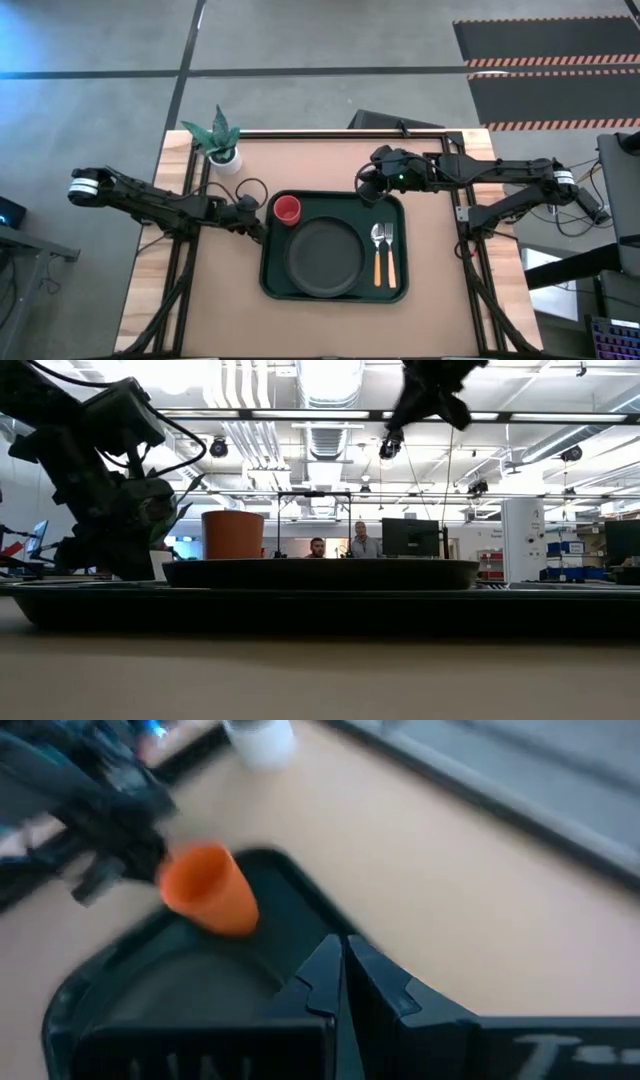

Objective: Pick and place plate/cup/fork/spoon on tray
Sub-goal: Adjust the black serving tray

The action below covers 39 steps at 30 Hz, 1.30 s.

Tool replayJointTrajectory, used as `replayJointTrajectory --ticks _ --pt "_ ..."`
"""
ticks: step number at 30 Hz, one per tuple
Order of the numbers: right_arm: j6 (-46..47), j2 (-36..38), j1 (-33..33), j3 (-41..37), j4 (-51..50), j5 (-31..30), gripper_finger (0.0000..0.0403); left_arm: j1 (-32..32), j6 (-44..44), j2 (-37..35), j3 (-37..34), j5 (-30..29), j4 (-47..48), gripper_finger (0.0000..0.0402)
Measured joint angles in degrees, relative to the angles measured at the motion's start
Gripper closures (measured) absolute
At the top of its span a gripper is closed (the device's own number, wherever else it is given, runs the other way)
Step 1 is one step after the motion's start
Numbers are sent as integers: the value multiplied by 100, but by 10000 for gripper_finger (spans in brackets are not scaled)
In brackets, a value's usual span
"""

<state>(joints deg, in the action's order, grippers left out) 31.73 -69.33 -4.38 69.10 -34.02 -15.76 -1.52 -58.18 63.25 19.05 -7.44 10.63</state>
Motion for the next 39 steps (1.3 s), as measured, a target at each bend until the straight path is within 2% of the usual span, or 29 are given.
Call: replayJointTrajectory --ticks 8,12,19,22,26,31,39 --pt "2693 -43 158 -74 -3698 113 394 -2 17 8 4 298 31 402" --pt "3532 -43 435 -197 -4321 465 394 -2 46 8 7 621 86 402" --pt "4515 -149 849 -671 -4302 630 394 -2 172 8 7 889 94 402" --pt "4863 -240 980 -1086 -4229 1042 394 -2 182 8 7 905 177 402" --pt "4994 -324 1165 -1741 -3325 1525 394 -2 211 7 7 932 237 402" --pt "5099 -324 1271 -2504 -1693 1577 394 -2 312 6 9 1032 239 402" --pt "5224 -322 1266 -2872 -1513 1577 394 -2 342 6 9 1086 238 402"
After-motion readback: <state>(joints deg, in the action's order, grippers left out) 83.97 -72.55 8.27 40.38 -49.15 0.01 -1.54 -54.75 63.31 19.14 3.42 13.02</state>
